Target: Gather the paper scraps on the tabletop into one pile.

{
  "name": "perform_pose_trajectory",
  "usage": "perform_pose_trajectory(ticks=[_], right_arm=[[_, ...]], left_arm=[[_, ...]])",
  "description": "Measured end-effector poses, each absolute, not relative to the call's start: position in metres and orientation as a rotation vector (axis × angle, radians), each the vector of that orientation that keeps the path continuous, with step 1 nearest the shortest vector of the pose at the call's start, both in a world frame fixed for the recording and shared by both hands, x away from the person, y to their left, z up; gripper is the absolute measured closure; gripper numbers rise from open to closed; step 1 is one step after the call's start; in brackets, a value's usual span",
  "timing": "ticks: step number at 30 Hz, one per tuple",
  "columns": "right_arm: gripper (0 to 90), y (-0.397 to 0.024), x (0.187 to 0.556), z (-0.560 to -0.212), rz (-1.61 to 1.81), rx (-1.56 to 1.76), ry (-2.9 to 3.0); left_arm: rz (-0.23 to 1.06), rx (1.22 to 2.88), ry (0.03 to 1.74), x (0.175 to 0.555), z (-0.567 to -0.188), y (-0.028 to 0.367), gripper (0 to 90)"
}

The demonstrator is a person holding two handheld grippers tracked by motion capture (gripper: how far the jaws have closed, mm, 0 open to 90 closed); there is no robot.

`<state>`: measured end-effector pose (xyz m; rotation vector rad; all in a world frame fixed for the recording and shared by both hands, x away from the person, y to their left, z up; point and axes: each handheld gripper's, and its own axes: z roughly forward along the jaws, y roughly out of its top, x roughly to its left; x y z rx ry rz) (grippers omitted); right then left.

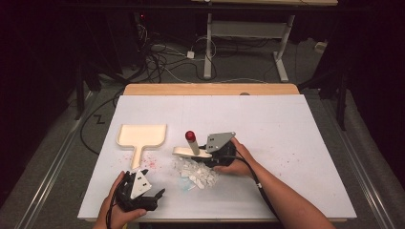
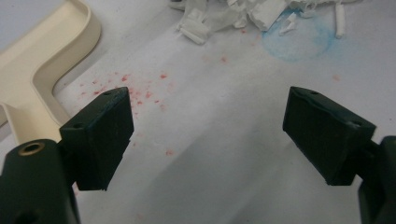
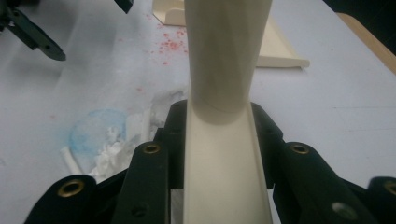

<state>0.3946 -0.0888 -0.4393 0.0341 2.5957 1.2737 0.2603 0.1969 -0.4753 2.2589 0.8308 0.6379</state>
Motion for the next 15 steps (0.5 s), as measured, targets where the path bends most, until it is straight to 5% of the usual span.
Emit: perform_pose_trajectory(ticks=[15], right_arm=[[67.8, -0.124, 0.399, -0.412, 1.287, 0.314, 2.408]], left_arm=[[0.614, 2.252, 0.839, 0.259, -0.476, 0.197, 15.5]])
